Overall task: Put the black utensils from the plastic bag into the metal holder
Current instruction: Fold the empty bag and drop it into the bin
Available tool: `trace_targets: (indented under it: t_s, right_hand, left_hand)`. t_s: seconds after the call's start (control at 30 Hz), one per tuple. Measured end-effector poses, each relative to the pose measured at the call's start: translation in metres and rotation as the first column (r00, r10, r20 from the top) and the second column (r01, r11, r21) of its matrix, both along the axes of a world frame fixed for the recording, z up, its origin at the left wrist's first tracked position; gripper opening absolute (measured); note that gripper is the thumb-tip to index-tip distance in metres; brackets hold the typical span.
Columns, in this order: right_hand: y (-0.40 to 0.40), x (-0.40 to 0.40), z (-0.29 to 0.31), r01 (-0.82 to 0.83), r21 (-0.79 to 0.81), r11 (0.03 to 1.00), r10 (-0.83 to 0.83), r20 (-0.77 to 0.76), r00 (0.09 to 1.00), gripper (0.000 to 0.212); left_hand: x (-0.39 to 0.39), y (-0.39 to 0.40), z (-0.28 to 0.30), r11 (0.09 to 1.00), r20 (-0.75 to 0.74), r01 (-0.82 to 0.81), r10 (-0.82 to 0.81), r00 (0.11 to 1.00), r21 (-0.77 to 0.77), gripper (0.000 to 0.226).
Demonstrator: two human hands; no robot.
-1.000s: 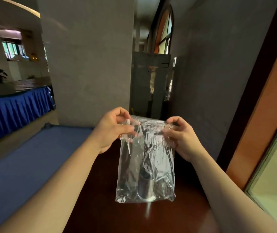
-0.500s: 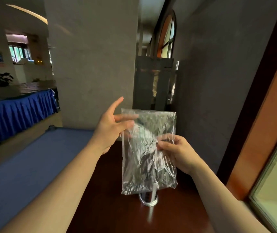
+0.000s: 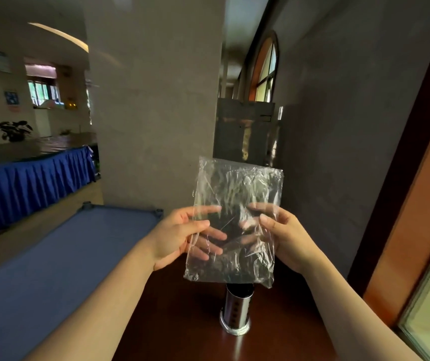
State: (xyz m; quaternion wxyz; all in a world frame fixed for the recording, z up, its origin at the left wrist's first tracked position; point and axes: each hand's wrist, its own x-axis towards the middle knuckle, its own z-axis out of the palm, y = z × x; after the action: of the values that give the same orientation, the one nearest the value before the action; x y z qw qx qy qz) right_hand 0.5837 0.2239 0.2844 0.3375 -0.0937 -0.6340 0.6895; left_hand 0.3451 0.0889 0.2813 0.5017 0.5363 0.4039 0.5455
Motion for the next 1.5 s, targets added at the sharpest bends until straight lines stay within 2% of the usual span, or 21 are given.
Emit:
trace_targets:
  t_s: [0.1, 0.17, 0.37, 0.47, 0.63, 0.7, 0.83, 0.9, 1.0, 1.17, 1.23, 1.3, 1.4, 1.43, 1.5]
  right_hand:
    - [0.001, 0.003, -0.003, -0.039, 0.022, 0.999, 0.037, 0.096, 0.995, 0.064]
    - [0.001, 0.002, -0.005, -0.042, 0.024, 0.999, 0.039, 0.109, 0.993, 0.054]
    - [0.002, -0.005, -0.01, -0.027, -0.016, 0.999, 0.028, 0.015, 1.0, 0.029]
    - [-0.001, -0.012, -0.011, 0.008, -0.057, 0.998, -0.009, -0.017, 1.0, 0.025]
    - [-0.007, -0.024, -0.012, -0.08, -0.139, 0.987, 0.077, -0.023, 0.997, 0.03]
    - [-0.008, -0.028, -0.012, -0.085, -0.151, 0.985, 0.082, -0.027, 0.996, 0.033]
    - [-0.006, -0.037, -0.013, -0.136, -0.299, 0.945, 0.127, -0.051, 0.991, 0.039]
    - [-0.006, -0.038, -0.015, -0.171, -0.355, 0.919, 0.183, 0.001, 0.983, 0.052]
    - [-0.012, -0.045, -0.016, -0.202, -0.296, 0.934, 0.252, 0.143, 0.957, 0.088]
    - [-0.026, -0.066, -0.014, -0.201, -0.187, 0.961, 0.241, 0.221, 0.945, 0.093]
    - [-0.032, -0.077, -0.013, -0.172, -0.165, 0.971, 0.202, 0.186, 0.962, 0.091]
    - [-0.035, -0.086, -0.013, -0.161, -0.144, 0.976, 0.179, 0.122, 0.976, 0.092]
    - [-0.042, -0.101, -0.013, -0.119, -0.087, 0.989, 0.125, 0.064, 0.99, 0.094]
    - [-0.044, -0.107, -0.014, -0.089, -0.065, 0.994, 0.093, 0.052, 0.994, 0.095]
    - [-0.052, -0.12, -0.016, -0.03, 0.001, 1.0, 0.03, 0.047, 0.998, 0.097]
  left_hand:
    - [-0.003, -0.003, 0.001, 1.0, 0.017, -0.004, 0.003, 1.0, 0.021, 0.043]
    - [-0.004, -0.006, 0.0, 1.0, 0.025, 0.009, -0.01, 1.0, 0.028, 0.047]
    - [-0.009, -0.015, 0.0, 0.997, 0.088, 0.054, -0.058, 0.994, 0.051, 0.053]
    - [-0.013, -0.02, 0.001, 0.997, 0.146, 0.058, -0.066, 0.987, 0.059, 0.053]
    - [-0.019, -0.03, 0.001, 0.997, 0.221, 0.031, -0.045, 0.974, 0.067, 0.033]
    - [-0.022, -0.033, 0.001, 0.999, 0.228, -0.011, -0.001, 0.974, 0.05, 0.035]
    - [-0.03, -0.044, 0.006, 0.988, 0.162, -0.148, 0.14, 0.977, 0.041, 0.042]
    - [-0.033, -0.05, 0.008, 0.976, 0.087, -0.212, 0.207, 0.974, 0.051, 0.042]
    - [-0.037, -0.056, 0.008, 0.951, -0.032, -0.297, 0.3, 0.953, 0.081, 0.042]
    - [-0.043, -0.069, 0.006, 0.925, -0.074, -0.364, 0.373, 0.925, 0.111, 0.034]
    - [-0.048, -0.076, 0.007, 0.938, 0.005, -0.334, 0.335, 0.942, 0.097, 0.037]
    - [-0.055, -0.084, 0.006, 0.958, 0.162, -0.281, 0.269, 0.949, 0.059, 0.049]
    - [-0.065, -0.096, 0.001, 0.964, 0.373, -0.265, 0.232, 0.898, 0.039, 0.058]
    - [-0.065, -0.099, 0.0, 0.955, 0.383, -0.296, 0.268, 0.884, 0.016, 0.059]
    - [-0.062, -0.105, -0.004, 0.9, 0.248, -0.432, 0.432, 0.867, -0.057, 0.068]
